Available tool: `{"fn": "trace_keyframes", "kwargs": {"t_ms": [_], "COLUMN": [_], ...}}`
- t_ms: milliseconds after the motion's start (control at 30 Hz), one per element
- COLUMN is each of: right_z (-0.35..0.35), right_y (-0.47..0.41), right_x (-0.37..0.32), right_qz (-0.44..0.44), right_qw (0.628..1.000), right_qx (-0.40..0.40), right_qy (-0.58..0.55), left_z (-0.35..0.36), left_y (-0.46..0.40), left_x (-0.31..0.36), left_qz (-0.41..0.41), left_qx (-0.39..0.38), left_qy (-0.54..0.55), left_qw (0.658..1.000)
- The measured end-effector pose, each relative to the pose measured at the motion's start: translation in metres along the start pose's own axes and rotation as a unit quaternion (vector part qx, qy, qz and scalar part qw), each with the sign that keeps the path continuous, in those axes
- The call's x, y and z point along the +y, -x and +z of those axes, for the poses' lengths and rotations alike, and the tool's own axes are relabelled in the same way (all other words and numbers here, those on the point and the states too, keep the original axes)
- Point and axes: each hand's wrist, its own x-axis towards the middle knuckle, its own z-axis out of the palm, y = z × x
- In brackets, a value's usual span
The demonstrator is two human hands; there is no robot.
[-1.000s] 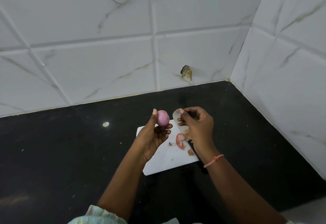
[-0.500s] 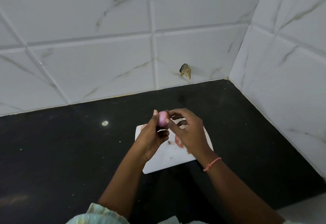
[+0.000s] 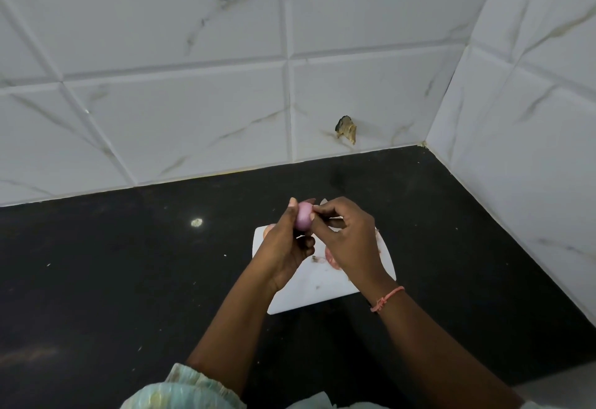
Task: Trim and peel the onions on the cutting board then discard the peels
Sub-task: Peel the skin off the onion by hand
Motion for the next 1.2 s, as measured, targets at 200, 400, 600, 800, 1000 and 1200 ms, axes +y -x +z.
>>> {"fn": "trace_keyframes", "kwargs": {"t_ms": [200, 400, 600, 800, 1000, 1200], "right_z": [0.001, 0.006, 0.003, -0.003, -0.018, -0.024], "right_y": [-0.002, 0.000, -0.003, -0.008, -0.015, -0.012], "right_x": [0.005, 0.003, 0.006, 0.006, 0.025, 0.043], "right_qz": [0.032, 0.037, 0.026, 0.067, 0.176, 0.242], "right_qw": [0.999, 0.999, 1.000, 0.996, 0.975, 0.961], "right_qx": [0.022, -0.004, -0.008, 0.042, 0.127, 0.130], "right_qy": [-0.001, -0.031, -0.010, -0.049, -0.054, -0.032], "left_z": [-0.003, -0.003, -0.005, -0.006, -0.009, -0.007], "left_y": [-0.003, -0.004, -0.003, -0.001, -0.003, -0.004], "left_x": [0.001, 0.002, 0.003, 0.004, 0.005, 0.004], "left_qz": [0.003, 0.007, 0.006, 0.005, 0.000, -0.041], "left_qx": [-0.012, -0.014, -0.031, -0.071, -0.066, -0.056], "left_qy": [0.009, 0.025, 0.054, 0.064, 0.085, 0.083], "left_qw": [1.000, 1.000, 0.998, 0.995, 0.994, 0.994]}}
